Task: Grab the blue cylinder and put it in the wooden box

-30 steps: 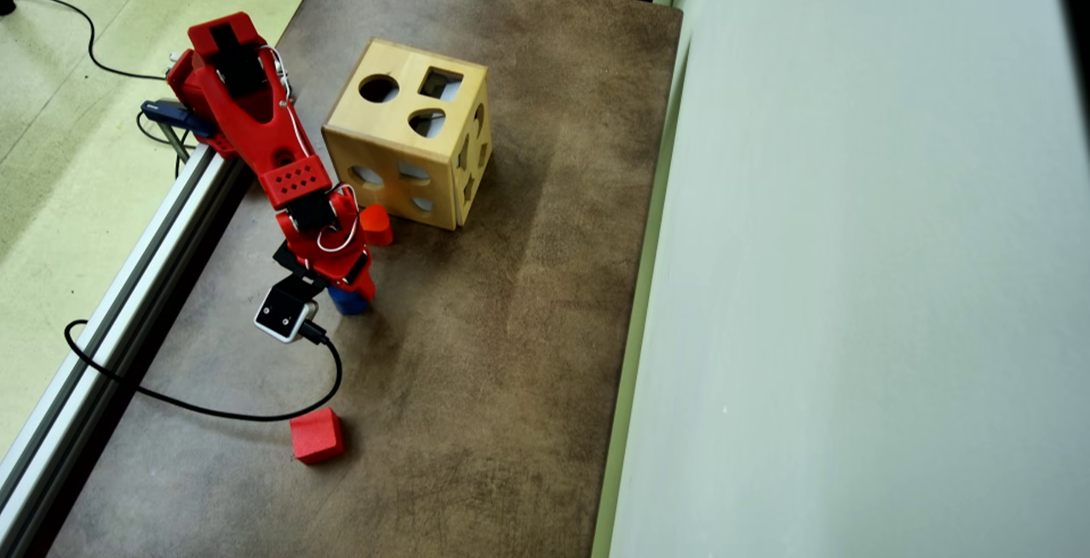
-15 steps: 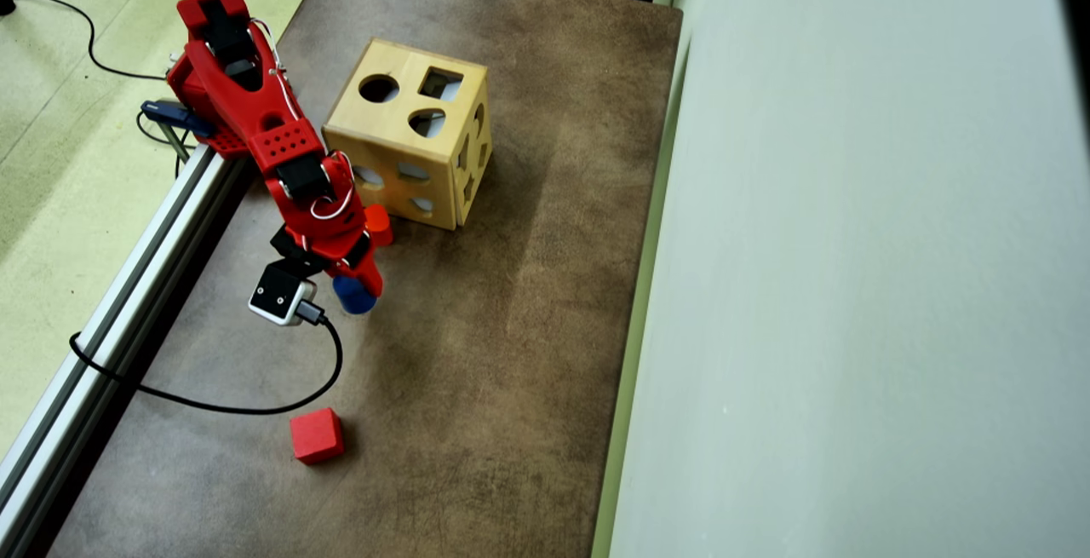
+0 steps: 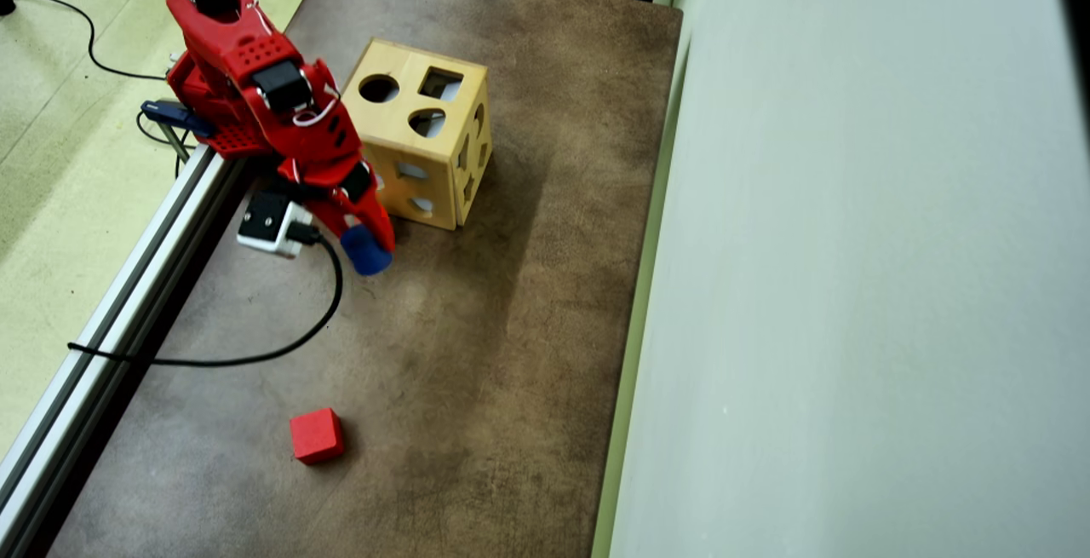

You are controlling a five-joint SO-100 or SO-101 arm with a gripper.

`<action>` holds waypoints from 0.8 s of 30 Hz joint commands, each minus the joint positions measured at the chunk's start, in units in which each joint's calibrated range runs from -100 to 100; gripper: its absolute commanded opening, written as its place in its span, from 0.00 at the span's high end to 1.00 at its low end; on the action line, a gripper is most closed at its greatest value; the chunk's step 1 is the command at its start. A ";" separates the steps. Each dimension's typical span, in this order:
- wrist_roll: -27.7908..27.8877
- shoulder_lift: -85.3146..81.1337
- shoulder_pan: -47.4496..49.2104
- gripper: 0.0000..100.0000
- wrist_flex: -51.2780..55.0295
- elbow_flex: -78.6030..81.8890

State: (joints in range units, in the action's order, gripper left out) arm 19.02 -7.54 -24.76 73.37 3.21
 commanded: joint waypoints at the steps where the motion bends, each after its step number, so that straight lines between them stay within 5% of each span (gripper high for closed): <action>1: -0.10 -9.49 3.29 0.87 3.72 -2.31; 9: -0.49 -20.78 11.16 0.87 11.44 -2.31; 24: -9.28 -24.77 22.60 0.87 24.30 -1.60</action>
State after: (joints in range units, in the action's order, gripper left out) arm 11.16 -30.34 -3.63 96.85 3.12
